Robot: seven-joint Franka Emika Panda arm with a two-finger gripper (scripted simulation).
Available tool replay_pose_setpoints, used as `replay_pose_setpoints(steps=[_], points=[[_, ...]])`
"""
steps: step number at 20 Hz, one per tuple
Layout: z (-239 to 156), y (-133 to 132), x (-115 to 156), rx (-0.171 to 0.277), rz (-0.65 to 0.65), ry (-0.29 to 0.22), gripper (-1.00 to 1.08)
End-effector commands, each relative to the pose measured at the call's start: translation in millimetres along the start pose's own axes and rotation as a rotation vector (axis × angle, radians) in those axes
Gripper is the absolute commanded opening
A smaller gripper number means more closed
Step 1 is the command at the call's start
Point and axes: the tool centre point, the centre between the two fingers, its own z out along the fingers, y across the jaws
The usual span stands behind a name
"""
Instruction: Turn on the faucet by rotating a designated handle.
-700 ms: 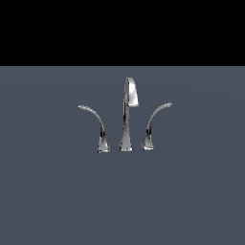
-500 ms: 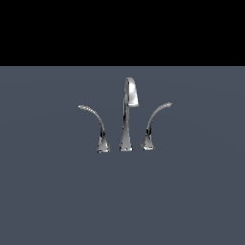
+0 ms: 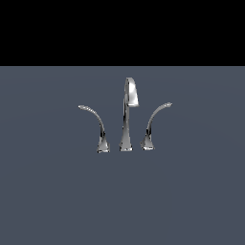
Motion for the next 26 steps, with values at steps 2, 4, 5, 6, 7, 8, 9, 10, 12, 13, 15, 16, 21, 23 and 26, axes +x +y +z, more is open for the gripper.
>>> replay_pose_setpoints(steps=[2, 4, 5, 6, 7, 8, 9, 10, 12, 13, 15, 16, 21, 23, 26], points=[[13.0, -4.9, 13.3, 0.002, 0.06, -0.001, -1.0], [22.2, -7.9, 23.1, 0.003, 0.103, -0.001, -1.0], [27.1, -9.4, 28.4, 0.004, 0.127, -0.001, -1.0], [32.4, -10.8, 34.1, 0.005, 0.151, -0.001, -1.0], [37.8, -12.1, 40.1, 0.006, 0.177, -0.001, -1.0], [43.5, -13.4, 46.4, 0.007, 0.203, -0.001, -1.0], [49.3, -14.4, 52.8, 0.008, 0.231, -0.001, -1.0], [55.0, -15.4, 59.3, 0.009, 0.258, -0.001, -1.0], [66.7, -16.7, 72.4, 0.01, 0.312, -0.002, -1.0], [72.5, -17.1, 79.0, 0.011, 0.34, -0.002, -1.0], [84.2, -17.3, 92.4, 0.013, 0.395, -0.002, -1.0], [90.0, -17.1, 99.0, 0.014, 0.422, -0.002, -1.0], [119.2, -13.5, 132.5, 0.018, 0.56, -0.002, -1.0], [130.9, -10.8, 145.7, 0.02, 0.616, -0.002, -1.0], [148.5, -5.2, 165.4, 0.022, 0.699, -0.003, -1.0]])
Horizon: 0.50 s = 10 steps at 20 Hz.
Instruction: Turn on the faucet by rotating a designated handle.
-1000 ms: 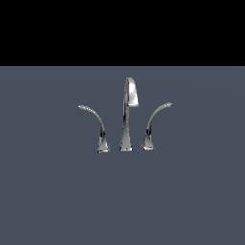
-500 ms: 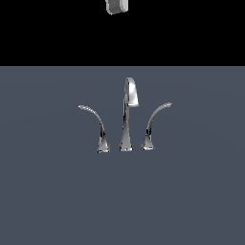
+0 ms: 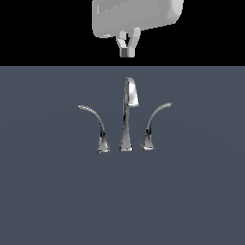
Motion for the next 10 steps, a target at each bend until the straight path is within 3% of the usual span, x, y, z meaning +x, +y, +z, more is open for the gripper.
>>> replay_pose_setpoints(steps=[1, 10], points=[[14.9, -5.8, 16.3, 0.003, 0.071, 0.0, -1.0], [68.9, -15.6, 79.9, 0.008, 0.331, 0.002, -1.0]])
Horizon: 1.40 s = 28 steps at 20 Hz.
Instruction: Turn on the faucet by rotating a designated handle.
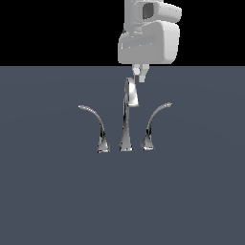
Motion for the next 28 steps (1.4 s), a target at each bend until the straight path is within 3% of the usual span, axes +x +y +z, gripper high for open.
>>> replay_pose_setpoints(steps=[1, 15, 28], points=[[15.8, -5.9, 18.0, 0.002, 0.077, 0.001, -1.0], [77.7, -14.1, 96.1, 0.008, 0.388, 0.004, -1.0], [85.4, -5.8, 106.4, 0.009, 0.43, 0.003, -1.0]])
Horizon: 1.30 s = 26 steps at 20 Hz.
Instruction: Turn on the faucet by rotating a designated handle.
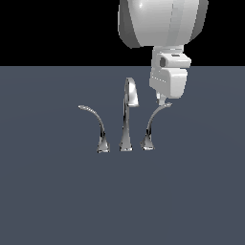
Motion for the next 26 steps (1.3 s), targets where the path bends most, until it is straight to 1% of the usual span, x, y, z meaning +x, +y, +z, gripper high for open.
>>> replay_pose_setpoints(steps=[1, 10, 11, 12, 26], points=[[-0.1, 6.9, 3.3, 0.0, 0.001, 0.0, -1.0], [-0.2, 38.5, 16.6, 0.0, 0.002, 0.0, -1.0], [-0.2, 38.5, 16.6, 0.0, 0.002, 0.0, -1.0], [-0.2, 28.1, 8.5, 0.011, -0.012, -0.001, -1.0], [-0.1, 76.0, 0.7, 0.002, 0.0, 0.0, -1.0]])
